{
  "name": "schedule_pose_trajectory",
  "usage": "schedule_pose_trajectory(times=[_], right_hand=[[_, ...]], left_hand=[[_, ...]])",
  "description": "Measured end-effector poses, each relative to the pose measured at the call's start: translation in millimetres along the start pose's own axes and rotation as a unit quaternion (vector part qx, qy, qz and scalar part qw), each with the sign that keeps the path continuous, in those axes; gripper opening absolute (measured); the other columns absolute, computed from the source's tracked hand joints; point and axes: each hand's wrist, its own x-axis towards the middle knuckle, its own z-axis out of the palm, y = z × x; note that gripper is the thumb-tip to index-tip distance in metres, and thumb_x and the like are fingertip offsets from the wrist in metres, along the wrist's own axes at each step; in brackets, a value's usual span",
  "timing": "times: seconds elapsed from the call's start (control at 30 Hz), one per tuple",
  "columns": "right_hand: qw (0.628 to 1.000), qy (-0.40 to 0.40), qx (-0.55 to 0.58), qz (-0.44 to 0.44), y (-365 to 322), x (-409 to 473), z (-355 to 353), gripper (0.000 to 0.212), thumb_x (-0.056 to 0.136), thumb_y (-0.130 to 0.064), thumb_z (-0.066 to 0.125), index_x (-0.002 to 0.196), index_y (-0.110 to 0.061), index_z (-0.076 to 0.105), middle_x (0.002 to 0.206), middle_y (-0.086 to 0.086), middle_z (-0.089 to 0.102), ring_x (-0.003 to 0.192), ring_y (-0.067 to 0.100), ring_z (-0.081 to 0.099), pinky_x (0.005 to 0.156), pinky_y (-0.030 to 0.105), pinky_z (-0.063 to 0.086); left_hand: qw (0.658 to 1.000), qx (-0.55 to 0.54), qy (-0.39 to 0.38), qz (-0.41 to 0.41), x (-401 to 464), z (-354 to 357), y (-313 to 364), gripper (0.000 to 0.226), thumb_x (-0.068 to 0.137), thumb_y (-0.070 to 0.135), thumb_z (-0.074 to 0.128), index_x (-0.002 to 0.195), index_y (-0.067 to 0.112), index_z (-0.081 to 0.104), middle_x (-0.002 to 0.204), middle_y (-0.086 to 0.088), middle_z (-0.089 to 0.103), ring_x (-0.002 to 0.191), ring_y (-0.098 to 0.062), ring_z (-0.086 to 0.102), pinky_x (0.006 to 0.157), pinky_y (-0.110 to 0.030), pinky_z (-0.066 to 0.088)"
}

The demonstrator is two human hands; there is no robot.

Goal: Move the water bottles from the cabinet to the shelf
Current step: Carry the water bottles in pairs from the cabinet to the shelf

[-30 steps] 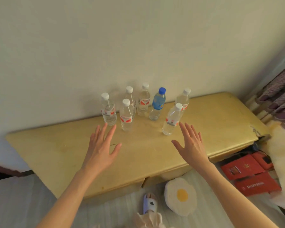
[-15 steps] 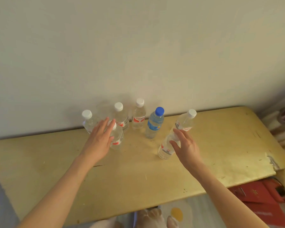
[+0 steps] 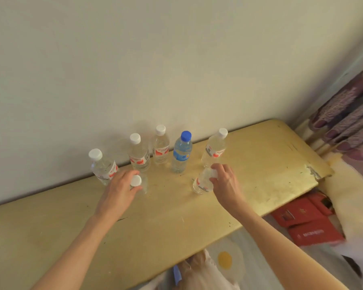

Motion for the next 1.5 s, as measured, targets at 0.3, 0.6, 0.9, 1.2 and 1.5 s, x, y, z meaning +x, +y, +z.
schedule_pose_trajectory(times=[0.3, 0.6, 0.9, 1.2, 1.5], right_hand=[[0.979, 0.153, 0.058, 0.119, -39.5, -144.5, -27.3, 0.033, 0.087, -0.01, 0.056, 0.119, -0.011, 0.051, 0.112, 0.007, 0.055, 0.106, 0.022, 0.047, 0.081, 0.019, 0.028], [0.902, 0.322, 0.059, 0.283, -46.0, -368.4, -56.5, 0.04, 0.08, -0.007, 0.065, 0.118, -0.003, 0.052, 0.099, 0.008, 0.059, 0.091, 0.014, 0.044, 0.078, 0.01, 0.025], [0.79, 0.417, 0.017, 0.449, -49.0, -635.7, -82.8, 0.031, 0.076, -0.005, 0.068, 0.106, -0.003, 0.06, 0.101, 0.013, 0.061, 0.096, 0.028, 0.055, 0.079, 0.011, 0.03], [0.614, 0.518, -0.04, 0.594, -84.0, -899.8, -106.7, 0.036, 0.076, -0.015, 0.064, 0.111, -0.004, 0.06, 0.103, 0.013, 0.062, 0.101, 0.031, 0.054, 0.084, 0.019, 0.033], [0.412, 0.595, -0.064, 0.687, -101.8, -1099.5, -102.1, 0.035, 0.084, -0.012, 0.062, 0.118, -0.013, 0.055, 0.109, 0.003, 0.052, 0.104, 0.02, 0.052, 0.091, 0.024, 0.038]], left_hand=[[0.984, -0.041, -0.097, 0.14, -65.2, -19.5, 25.1, 0.04, 0.073, 0.021, 0.073, 0.11, 0.011, 0.062, 0.108, -0.008, 0.062, 0.095, -0.024, 0.055, 0.082, -0.029, 0.038], [0.887, -0.059, -0.271, 0.369, -188.5, 14.2, 102.8, 0.039, 0.066, 0.018, 0.079, 0.102, 0.012, 0.066, 0.097, 0.0, 0.066, 0.078, -0.011, 0.055, 0.074, -0.015, 0.037], [0.752, -0.073, -0.33, 0.565, -372.0, 42.0, 212.7, 0.039, 0.06, 0.013, 0.081, 0.097, 0.006, 0.067, 0.085, -0.005, 0.066, 0.068, -0.017, 0.059, 0.071, -0.015, 0.039], [0.621, -0.084, -0.453, 0.634, -620.0, 95.2, 307.5, 0.036, 0.061, 0.017, 0.081, 0.095, 0.011, 0.069, 0.079, 0.001, 0.064, 0.065, -0.014, 0.059, 0.065, -0.014, 0.04], [0.434, -0.085, -0.533, 0.721, -876.0, 152.2, 391.0, 0.039, 0.066, 0.025, 0.078, 0.103, 0.016, 0.067, 0.083, 0.002, 0.062, 0.07, -0.013, 0.056, 0.067, -0.019, 0.038]])
